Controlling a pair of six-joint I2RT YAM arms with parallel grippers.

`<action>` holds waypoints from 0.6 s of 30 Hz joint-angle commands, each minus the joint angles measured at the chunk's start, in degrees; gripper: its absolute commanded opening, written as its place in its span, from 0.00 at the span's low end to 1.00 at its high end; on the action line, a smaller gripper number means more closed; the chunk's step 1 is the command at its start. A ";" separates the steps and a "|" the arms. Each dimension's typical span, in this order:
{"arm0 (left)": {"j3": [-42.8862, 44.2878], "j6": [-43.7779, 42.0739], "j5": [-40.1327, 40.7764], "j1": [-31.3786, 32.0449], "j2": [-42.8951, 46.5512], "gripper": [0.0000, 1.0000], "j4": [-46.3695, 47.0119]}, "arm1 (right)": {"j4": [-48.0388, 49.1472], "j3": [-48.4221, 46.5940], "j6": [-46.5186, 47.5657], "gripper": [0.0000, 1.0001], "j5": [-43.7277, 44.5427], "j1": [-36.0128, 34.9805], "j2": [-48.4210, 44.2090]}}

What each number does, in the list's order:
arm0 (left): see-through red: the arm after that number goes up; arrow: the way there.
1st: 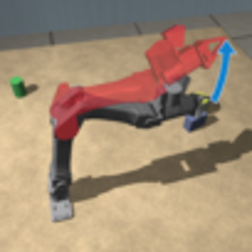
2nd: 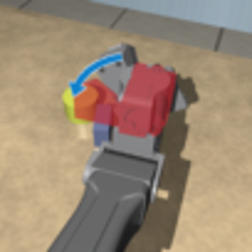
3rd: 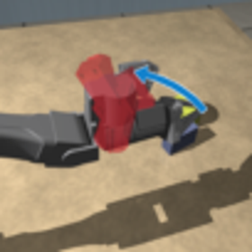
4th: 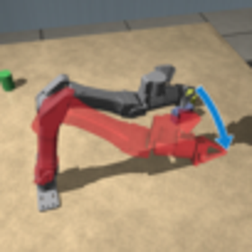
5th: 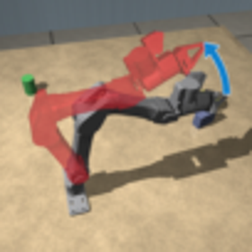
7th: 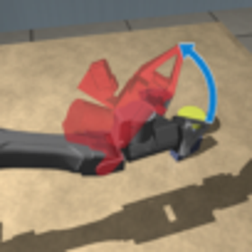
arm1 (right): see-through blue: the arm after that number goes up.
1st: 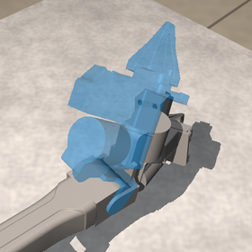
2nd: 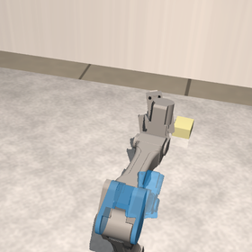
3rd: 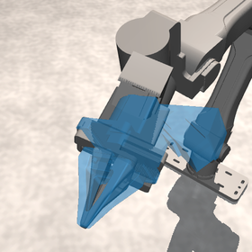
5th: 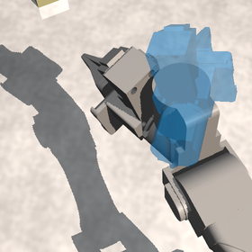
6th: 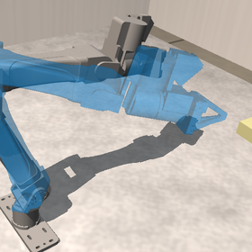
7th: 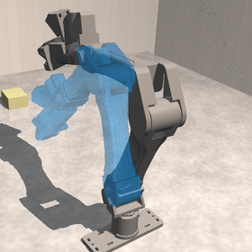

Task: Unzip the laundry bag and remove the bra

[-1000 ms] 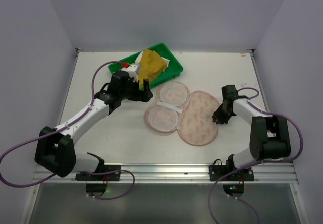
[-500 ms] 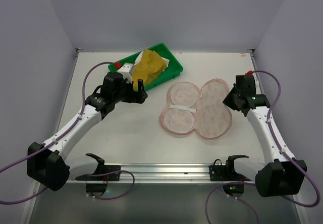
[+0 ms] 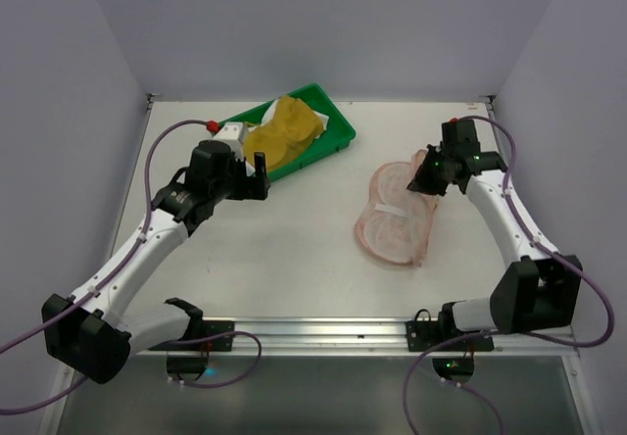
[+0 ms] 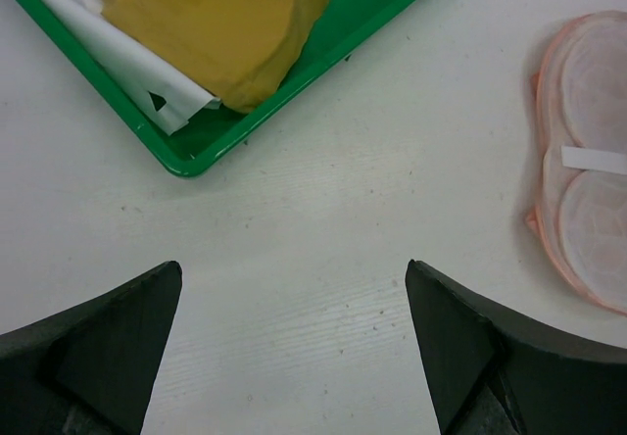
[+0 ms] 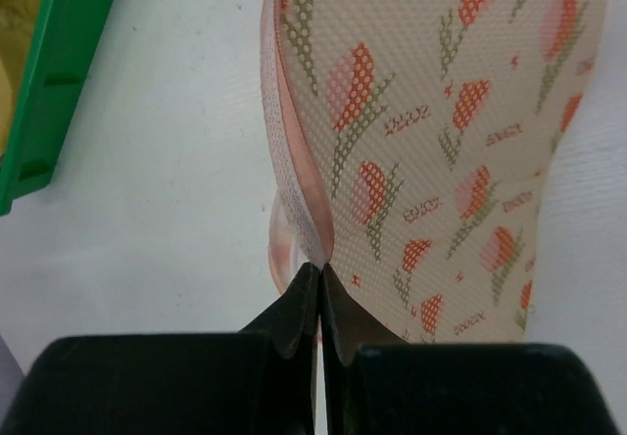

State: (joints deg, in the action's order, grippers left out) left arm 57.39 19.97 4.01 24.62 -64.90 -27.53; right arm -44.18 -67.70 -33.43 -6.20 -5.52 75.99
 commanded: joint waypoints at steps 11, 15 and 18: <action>-1.31 1.04 3.20 -1.24 3.82 1.00 -2.27 | 19.64 -0.42 -7.26 0.29 -11.64 -9.24 19.01; -2.28 2.00 3.81 -1.33 5.31 1.00 -2.35 | 22.56 0.99 -7.44 0.83 -13.14 -9.51 19.64; -2.19 2.97 4.86 -1.42 6.54 1.00 -2.27 | 21.87 0.38 -5.08 0.99 -13.06 -9.51 15.10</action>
State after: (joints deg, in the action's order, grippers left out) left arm 55.37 21.06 6.72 23.68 -60.71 -29.85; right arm -25.65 -66.28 -39.83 -16.73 -15.27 96.66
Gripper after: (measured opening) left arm 0.997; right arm 0.978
